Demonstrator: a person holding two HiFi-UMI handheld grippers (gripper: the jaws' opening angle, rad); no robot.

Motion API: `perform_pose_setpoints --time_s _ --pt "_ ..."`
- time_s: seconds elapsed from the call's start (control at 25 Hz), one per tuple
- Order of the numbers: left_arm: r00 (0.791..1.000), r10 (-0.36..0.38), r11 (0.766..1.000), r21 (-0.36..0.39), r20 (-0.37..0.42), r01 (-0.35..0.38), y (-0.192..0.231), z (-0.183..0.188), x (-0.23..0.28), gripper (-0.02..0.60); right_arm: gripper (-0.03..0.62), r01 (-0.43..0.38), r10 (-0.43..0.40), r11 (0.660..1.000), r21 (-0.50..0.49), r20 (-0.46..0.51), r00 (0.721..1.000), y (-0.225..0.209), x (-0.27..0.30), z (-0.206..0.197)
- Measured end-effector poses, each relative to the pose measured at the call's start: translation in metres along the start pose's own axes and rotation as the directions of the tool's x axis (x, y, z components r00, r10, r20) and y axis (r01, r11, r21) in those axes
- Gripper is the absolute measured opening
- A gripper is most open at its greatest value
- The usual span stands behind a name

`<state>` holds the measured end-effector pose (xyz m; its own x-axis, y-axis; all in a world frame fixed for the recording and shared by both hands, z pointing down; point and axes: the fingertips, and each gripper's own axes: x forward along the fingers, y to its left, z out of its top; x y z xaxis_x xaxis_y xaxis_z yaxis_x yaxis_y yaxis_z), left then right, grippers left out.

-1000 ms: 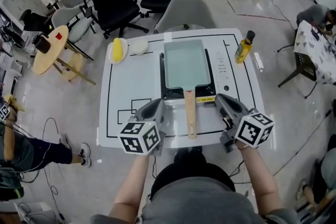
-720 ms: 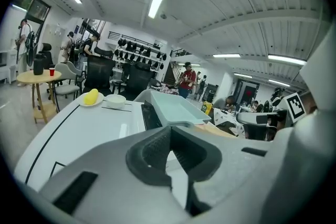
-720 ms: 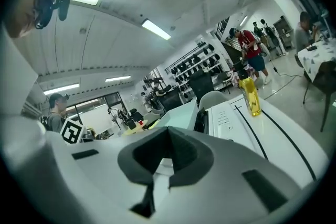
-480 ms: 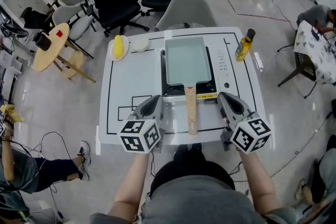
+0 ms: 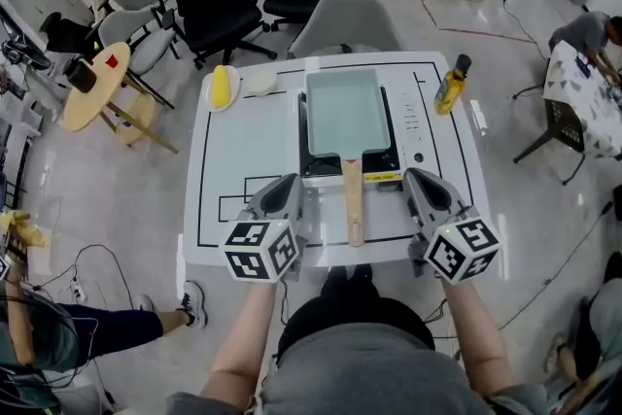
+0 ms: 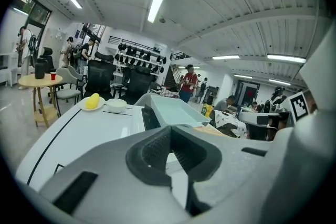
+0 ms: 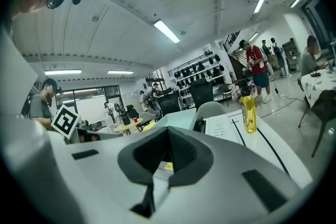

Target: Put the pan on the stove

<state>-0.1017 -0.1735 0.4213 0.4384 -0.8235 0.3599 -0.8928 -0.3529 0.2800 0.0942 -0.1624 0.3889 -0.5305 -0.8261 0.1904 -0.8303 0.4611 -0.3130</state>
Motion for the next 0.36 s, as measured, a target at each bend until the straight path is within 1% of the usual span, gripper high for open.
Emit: perform_pose_setpoints --time_s 0.36 --pt "1.000 0.003 1.000 -0.006 0.008 -0.003 0.0004 -0.0042 0.0026 0.006 0.003 0.004 -0.004 1.000 -0.009 0.007 1.000 -0.0036 0.0004 -0.0038"
